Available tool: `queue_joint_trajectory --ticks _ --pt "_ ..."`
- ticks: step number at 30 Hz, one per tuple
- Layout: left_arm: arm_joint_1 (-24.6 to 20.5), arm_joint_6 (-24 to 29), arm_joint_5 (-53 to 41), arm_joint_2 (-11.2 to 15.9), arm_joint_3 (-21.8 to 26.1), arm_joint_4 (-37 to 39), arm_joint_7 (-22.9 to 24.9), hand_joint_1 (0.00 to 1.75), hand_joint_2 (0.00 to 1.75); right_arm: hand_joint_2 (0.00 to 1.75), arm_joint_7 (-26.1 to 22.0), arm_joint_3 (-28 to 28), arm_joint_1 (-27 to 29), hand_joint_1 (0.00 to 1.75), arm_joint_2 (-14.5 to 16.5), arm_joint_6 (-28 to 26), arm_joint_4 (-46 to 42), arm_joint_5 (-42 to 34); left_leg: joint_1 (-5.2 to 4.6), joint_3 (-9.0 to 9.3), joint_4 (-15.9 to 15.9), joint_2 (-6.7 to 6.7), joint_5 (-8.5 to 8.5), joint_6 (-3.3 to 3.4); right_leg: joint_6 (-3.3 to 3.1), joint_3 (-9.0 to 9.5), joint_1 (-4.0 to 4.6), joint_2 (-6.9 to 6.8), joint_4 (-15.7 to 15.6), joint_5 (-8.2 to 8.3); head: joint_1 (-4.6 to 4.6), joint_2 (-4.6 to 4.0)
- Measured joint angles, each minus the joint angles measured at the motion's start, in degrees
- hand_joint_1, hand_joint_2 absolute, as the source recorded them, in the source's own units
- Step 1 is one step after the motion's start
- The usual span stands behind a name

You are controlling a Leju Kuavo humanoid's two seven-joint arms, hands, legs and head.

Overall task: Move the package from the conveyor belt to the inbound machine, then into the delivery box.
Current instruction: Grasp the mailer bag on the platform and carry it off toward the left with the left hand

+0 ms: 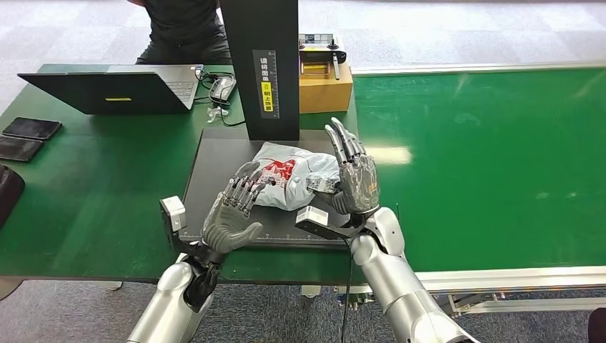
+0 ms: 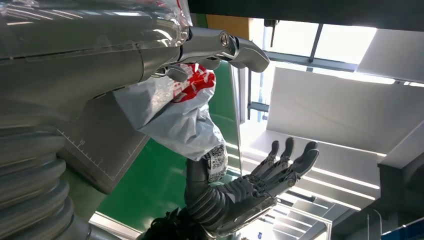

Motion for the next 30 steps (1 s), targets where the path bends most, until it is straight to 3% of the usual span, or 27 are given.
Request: queue_joint_trajectory --ticks 6,13,19,23,30 --pt "0.0 0.1 0.0 0.0 -0.1 0.0 -0.2 0.0 1.75 1.75 0.0 2.1 -1.3 0.0 -0.4 2.0 5.1 -17.0 0.0 -0.01 0.0 -0.06 0.0 0.0 0.0 0.0 0.0 -0.03 0.0 0.0 0.01 0.0" --pt "0.6 0.2 0.0 0.6 -0.1 0.0 -0.5 0.0 1.75 1.75 -0.1 5.3 -1.5 0.0 -1.8 16.8 6.0 -38.2 0.0 -0.01 0.0 -0.06 0.0 0.0 0.0 -0.02 0.01 -0.03 0.0 0.0 0.0 0.0" --pt "1.0 -0.2 -0.1 1.0 -0.1 0.0 -0.7 0.0 1.75 1.75 -0.1 5.5 -1.4 0.0 -3.6 35.7 5.9 -47.4 0.0 -0.01 0.0 -0.06 0.0 0.0 0.0 -0.02 0.01 -0.03 0.0 0.0 0.01 0.0" --pt "1.3 -0.3 -0.2 1.3 0.1 0.0 -0.8 0.0 1.75 1.75 -0.1 5.1 -0.3 0.0 -4.8 45.5 4.2 -52.1 0.0 -0.01 0.0 -0.06 0.0 0.0 0.0 -0.02 0.0 -0.04 0.0 0.0 0.01 0.0" --pt "1.8 -0.3 -0.3 1.4 0.7 0.0 -0.8 0.0 1.75 1.75 -0.1 4.2 2.3 0.0 -6.2 48.4 -1.2 -53.8 0.0 -0.01 0.0 -0.06 0.0 0.0 0.01 -0.03 0.0 -0.03 0.0 -0.01 0.01 0.0"
